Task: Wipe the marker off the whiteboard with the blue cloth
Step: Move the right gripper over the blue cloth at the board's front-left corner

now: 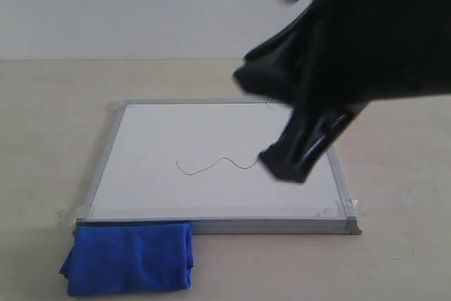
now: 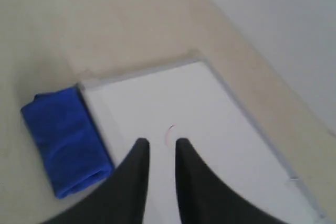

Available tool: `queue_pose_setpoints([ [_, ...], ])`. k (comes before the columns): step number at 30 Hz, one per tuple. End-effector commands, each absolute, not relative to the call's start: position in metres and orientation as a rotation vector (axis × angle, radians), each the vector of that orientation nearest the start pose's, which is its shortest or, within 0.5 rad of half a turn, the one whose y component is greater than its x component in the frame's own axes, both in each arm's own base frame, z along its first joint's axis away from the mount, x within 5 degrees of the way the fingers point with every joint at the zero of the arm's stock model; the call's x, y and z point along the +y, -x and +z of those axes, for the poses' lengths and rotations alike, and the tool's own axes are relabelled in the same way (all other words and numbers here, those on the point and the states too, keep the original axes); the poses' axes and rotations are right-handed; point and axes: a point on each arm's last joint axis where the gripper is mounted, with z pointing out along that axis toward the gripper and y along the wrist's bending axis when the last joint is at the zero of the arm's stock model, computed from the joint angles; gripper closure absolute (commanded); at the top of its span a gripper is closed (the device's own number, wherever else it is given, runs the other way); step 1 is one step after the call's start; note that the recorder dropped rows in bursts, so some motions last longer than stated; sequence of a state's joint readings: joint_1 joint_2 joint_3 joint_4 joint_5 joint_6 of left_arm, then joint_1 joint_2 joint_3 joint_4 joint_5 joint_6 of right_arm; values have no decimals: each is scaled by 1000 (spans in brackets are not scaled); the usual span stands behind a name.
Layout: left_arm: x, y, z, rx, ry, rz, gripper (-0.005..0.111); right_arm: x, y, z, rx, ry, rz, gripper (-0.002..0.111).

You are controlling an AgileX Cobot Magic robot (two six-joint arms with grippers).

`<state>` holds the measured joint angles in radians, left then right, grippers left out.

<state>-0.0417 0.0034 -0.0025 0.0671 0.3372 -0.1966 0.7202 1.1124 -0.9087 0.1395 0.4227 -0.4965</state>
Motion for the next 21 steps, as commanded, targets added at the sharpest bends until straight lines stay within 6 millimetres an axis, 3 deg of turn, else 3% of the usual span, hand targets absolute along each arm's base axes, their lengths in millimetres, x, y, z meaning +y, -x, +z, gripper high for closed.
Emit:
queue_pose_setpoints([
  [1,0,-54,183,1811,106,-110,102,197,-200,302,1931,1251,288,70],
  [4,0,-54,183,1811,106,-110,102,211,-212,278,2045,1346,277,59],
  [8,0,-54,183,1811,106,-110,102,224,-222,258,2174,1485,273,60],
  [15,0,-54,183,1811,106,-110,102,258,-221,245,2032,1612,534,59],
  [21,0,-54,183,1811,106,-110,102,287,-221,215,1981,1621,496,43],
])
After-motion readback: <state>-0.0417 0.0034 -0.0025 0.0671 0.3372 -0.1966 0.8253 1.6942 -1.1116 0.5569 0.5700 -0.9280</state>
